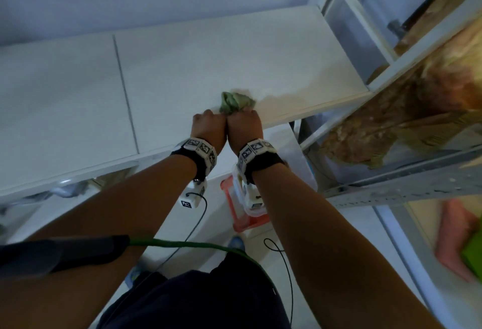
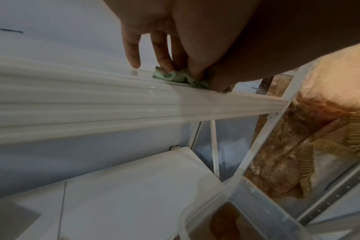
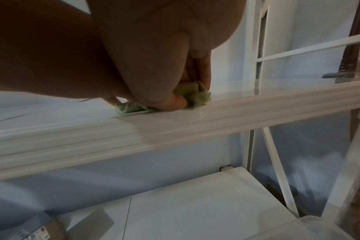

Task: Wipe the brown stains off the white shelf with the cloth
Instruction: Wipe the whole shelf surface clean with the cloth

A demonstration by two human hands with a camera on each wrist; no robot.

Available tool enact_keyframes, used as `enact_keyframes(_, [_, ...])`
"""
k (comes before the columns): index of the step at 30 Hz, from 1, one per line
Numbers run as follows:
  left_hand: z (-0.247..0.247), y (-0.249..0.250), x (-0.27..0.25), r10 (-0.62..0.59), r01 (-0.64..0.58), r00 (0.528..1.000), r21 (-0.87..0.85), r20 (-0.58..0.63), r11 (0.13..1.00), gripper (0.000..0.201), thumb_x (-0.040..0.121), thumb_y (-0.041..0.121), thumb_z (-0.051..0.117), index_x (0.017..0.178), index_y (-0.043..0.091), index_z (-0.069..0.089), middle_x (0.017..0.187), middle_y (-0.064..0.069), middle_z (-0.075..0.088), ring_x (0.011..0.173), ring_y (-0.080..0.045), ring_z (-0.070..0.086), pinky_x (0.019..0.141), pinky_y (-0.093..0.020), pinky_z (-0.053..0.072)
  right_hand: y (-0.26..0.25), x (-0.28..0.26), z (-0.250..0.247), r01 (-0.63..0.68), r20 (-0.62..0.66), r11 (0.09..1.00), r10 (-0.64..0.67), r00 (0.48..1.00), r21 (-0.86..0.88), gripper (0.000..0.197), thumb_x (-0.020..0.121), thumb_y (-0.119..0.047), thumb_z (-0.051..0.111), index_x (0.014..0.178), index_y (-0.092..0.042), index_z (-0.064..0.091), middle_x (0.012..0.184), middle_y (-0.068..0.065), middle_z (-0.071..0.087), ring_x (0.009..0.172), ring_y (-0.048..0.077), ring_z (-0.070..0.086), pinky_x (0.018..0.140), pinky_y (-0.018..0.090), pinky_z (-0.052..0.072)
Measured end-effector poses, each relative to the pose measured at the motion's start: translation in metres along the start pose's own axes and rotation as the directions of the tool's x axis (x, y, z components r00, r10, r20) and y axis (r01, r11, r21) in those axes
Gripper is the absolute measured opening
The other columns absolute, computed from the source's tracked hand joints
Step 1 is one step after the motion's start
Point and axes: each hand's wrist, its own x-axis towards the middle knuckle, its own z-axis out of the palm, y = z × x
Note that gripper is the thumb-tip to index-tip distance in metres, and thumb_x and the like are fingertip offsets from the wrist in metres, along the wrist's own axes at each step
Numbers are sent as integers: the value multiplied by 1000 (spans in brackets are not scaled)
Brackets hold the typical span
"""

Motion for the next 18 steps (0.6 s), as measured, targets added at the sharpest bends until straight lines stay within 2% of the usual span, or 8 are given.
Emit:
enact_keyframes(5, [-4,-83,-48,35,-35,999,-7,18,999,27,87,6,42,99,16,64,97,-7,67,102,-31,54,85,-40,42,-93,-1,-9,-10,28,999,9,1000,40,24,91,-11,48,74,-17,65,83,4,70,92,29,61,81,35,45])
enact_keyframes(8, [-6,-152,-87,54,-54,999,-19,4,998,30,87,8,43,108,17,62,110,-4,65,106,-31,52,89,-40,40,-168,-1,-16,23,15,997,-24,1000,73,25,94,-12,46,83,-15,68,90,5,71,97,29,62,82,34,43])
enact_keyframes(10, [-8,-204,-114,60,-60,998,-14,-6,998,34,86,10,45,114,19,61,118,-1,63,110,-30,51,92,-39,37,-224,1,-22,60,9,995,-61,998,81,25,94,-11,45,84,-14,68,90,6,72,94,27,63,76,32,41])
enact_keyframes(12, [-14,-243,-138,53,-53,999,32,9,998,35,86,11,45,116,20,60,116,0,64,110,-28,51,95,-38,36,-267,3,-23,89,19,993,-91,996,84,24,93,-10,47,82,-14,68,89,5,72,91,27,64,71,31,40])
enact_keyframes(15, [-22,-308,-179,-18,15,999,67,33,998,36,87,11,44,118,20,60,114,-1,64,109,-28,53,97,-39,35,-343,6,-26,148,18,983,-151,988,110,24,93,-10,46,88,-12,69,93,6,71,98,29,62,80,34,45])
enact_keyframes(18, [-23,-374,-223,-132,132,991,65,1,989,36,86,11,43,116,22,60,112,0,65,108,-27,53,96,-39,36,-422,9,-34,240,15,965,-243,970,110,25,93,-12,44,90,-12,69,98,8,71,105,30,58,88,37,42])
